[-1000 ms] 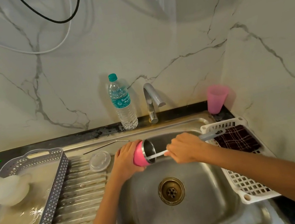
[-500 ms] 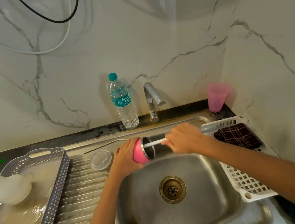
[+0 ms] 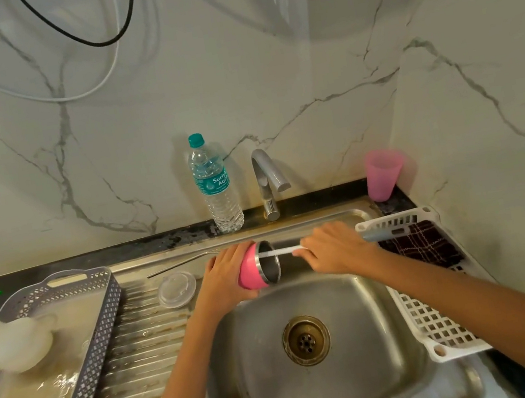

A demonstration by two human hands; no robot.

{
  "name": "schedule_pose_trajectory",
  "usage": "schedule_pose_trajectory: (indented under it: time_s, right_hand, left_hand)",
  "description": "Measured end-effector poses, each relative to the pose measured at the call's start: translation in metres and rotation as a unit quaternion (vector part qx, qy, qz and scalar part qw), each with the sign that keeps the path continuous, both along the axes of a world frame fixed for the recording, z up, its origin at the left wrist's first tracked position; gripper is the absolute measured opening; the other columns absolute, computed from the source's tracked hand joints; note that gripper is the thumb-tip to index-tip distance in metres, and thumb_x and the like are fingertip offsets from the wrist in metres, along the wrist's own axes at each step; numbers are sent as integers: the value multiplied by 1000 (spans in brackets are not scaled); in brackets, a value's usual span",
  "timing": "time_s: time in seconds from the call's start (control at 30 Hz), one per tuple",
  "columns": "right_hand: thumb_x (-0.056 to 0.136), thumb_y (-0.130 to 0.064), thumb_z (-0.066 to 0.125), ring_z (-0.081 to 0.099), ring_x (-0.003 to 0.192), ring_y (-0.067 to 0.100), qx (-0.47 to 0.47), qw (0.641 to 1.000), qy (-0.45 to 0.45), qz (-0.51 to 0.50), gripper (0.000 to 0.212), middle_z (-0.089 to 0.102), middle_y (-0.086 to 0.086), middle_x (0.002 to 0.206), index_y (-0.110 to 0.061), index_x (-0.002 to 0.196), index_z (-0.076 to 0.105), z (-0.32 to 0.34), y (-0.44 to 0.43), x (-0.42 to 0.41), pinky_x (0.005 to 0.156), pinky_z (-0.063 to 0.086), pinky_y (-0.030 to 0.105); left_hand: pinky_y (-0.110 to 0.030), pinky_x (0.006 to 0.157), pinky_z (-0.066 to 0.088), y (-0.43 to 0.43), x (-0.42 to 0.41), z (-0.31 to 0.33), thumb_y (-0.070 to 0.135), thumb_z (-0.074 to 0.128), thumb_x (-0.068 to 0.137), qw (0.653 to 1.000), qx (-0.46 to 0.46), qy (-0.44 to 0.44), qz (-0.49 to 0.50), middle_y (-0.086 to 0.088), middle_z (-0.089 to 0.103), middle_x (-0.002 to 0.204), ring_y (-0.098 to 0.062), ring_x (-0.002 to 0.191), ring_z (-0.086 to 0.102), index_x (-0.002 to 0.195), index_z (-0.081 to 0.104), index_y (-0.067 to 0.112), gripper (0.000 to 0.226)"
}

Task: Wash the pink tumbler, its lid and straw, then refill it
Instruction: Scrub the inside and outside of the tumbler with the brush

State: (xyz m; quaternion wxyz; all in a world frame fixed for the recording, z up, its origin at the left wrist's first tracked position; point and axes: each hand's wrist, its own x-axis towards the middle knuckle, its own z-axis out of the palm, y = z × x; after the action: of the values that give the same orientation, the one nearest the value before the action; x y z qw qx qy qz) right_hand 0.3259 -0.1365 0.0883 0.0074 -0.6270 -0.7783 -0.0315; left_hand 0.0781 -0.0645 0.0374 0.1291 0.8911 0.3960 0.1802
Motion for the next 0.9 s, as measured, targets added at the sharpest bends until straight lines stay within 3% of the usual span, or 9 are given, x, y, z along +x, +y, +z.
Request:
schedule_pose_trajectory:
  time_s: [0.1,0.2,0.33,0.47,0.63,0.77,0.9]
  right_hand:
    - [102,-43,31,55,61,19,-17,999,-4,27,44,56,3,69,-17,86,61,-7,-18,-18,59,42,31]
    - [102,-44,31,49,55,16,18,997,-28,65,42,51,-1,65,-18,82,57,7,-11,-22,57,43,31]
    - [100,-52,31,47,53,13,33,999,-13,10,47,46,-5,58,-21,72,53,23,20,5,55,38,27]
    - [101,-48,33,47,54,13,-3,1000,0,24,44,53,-1,64,-18,77,57,2,8,-7,54,36,25]
    - [100,-49,33,53,58,16,46,997,-45,52,46,57,1,67,-18,79,60,18,5,-13,57,40,29]
    - [100,-50,33,51,60,17,4,1000,-11,2,47,53,0,66,-17,79,60,3,8,-8,59,41,32]
    - [101,-45,34,53,62,18,-15,998,-25,48,44,56,2,69,-16,81,60,-4,-14,-27,60,42,32]
  left_hand:
    - [-39,110,32,4,0,7,41,86,62,1000,14,-1,11,5,51,138,-16,126,48,143,38,27,95]
    - [-42,109,37,3,-3,3,42,86,61,1000,-6,1,22,5,51,138,-17,126,49,143,37,27,97]
    - [-41,110,34,7,-2,10,35,87,62,1000,-8,-17,25,3,51,138,-18,126,49,144,38,24,96]
    - [-44,113,30,15,5,25,38,86,62,1000,13,5,19,4,51,138,-20,128,47,144,37,26,95]
    - [-45,112,33,5,0,4,37,87,62,999,-27,21,27,4,50,139,-19,127,47,144,36,26,97]
    - [-42,113,31,-2,-1,3,35,86,64,1000,-26,14,11,3,49,139,-17,127,46,144,37,24,95]
    - [-43,113,32,-6,-2,2,36,86,62,1000,-22,5,14,3,50,138,-18,127,47,143,38,24,95]
